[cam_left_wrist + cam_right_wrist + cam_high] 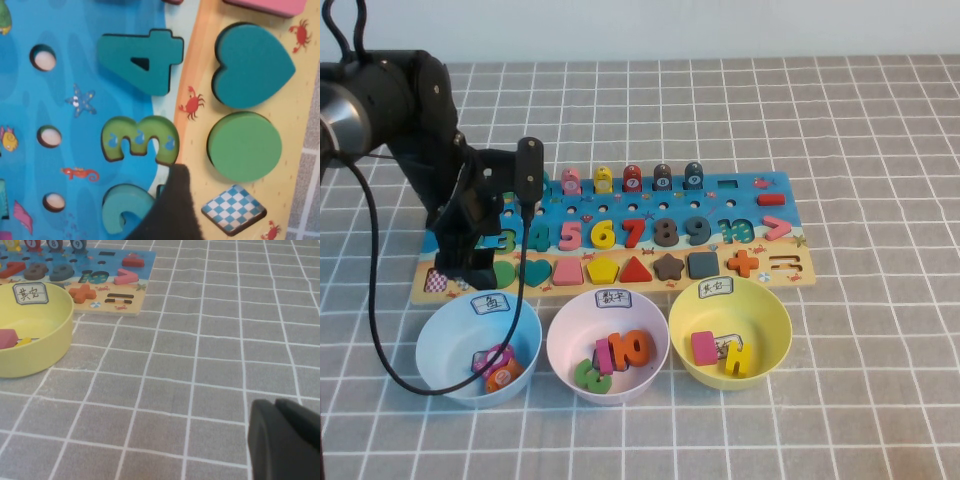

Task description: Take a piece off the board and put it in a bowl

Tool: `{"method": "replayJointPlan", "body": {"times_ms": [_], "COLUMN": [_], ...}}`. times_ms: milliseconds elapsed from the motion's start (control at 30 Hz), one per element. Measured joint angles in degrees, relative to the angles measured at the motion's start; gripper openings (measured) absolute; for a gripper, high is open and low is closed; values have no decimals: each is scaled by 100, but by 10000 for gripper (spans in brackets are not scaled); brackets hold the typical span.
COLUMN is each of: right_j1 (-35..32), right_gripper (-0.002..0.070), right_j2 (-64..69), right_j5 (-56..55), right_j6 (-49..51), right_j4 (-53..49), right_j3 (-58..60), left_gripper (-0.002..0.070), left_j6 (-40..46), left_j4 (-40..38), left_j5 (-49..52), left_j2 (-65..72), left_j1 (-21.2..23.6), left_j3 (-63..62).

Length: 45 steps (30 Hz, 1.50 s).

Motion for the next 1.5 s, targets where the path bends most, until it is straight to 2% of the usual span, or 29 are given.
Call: {"method": "replayJointPlan", "body": {"times_ms": [100,233,533,1500], "right_j1": [0,0,0,0], "right_gripper": [-18,-18,-18,-18], "right_j2": [0,0,0,0], "right_j5": [0,0,0,0], "right_j6": [0,0,0,0], "right_j4": [0,0,0,0], "right_j3": [0,0,0,0], "left_gripper": [629,646,651,650], "left_j6": [-9,187,1036,1100], "left_j4": [38,63,-365,-319], "left_j5": [0,-51,-98,-66], "left_j2": [0,0,0,233], "left_j1": [0,0,0,0], "left_j3": [0,0,0,0]}}
